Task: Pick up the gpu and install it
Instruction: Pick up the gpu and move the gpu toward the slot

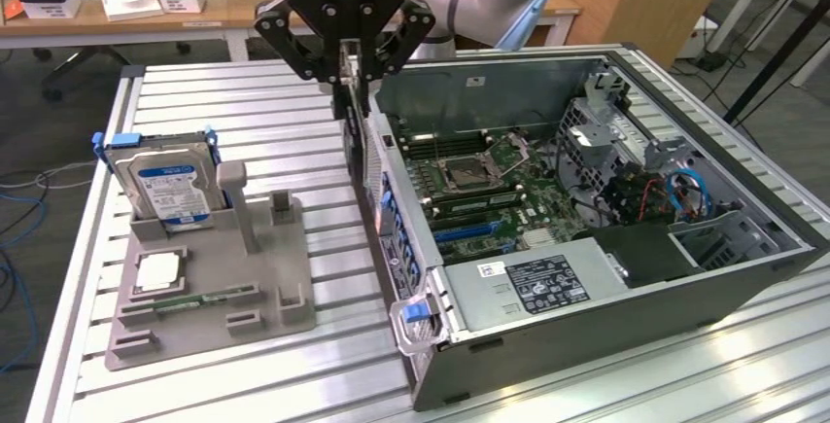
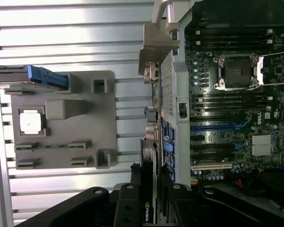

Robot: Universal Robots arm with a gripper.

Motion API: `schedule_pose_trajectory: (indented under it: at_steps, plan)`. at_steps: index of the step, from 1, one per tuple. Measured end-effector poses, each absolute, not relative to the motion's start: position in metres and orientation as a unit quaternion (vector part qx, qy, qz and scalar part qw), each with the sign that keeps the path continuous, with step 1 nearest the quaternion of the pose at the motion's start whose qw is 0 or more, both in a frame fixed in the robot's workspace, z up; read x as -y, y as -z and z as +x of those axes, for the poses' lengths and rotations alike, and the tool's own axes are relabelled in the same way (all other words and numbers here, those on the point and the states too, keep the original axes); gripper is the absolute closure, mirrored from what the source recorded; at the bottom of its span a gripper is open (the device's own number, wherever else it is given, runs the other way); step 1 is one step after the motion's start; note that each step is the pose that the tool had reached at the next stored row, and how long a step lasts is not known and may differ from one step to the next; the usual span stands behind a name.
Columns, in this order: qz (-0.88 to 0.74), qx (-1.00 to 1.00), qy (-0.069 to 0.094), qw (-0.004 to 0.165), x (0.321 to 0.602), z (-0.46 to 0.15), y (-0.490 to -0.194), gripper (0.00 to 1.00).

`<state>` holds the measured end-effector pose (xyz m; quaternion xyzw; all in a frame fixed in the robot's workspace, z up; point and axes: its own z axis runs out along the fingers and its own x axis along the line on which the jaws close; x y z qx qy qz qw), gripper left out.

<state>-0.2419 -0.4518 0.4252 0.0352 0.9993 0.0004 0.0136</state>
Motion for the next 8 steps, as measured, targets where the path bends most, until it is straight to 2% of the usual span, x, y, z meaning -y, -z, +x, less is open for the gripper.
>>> schedule_pose_trajectory:
  at_steps: [8]
  plan:
    - [0.035,-0.999,0.0,0.014,0.4518,-0.2314,-0.4251,0.74]
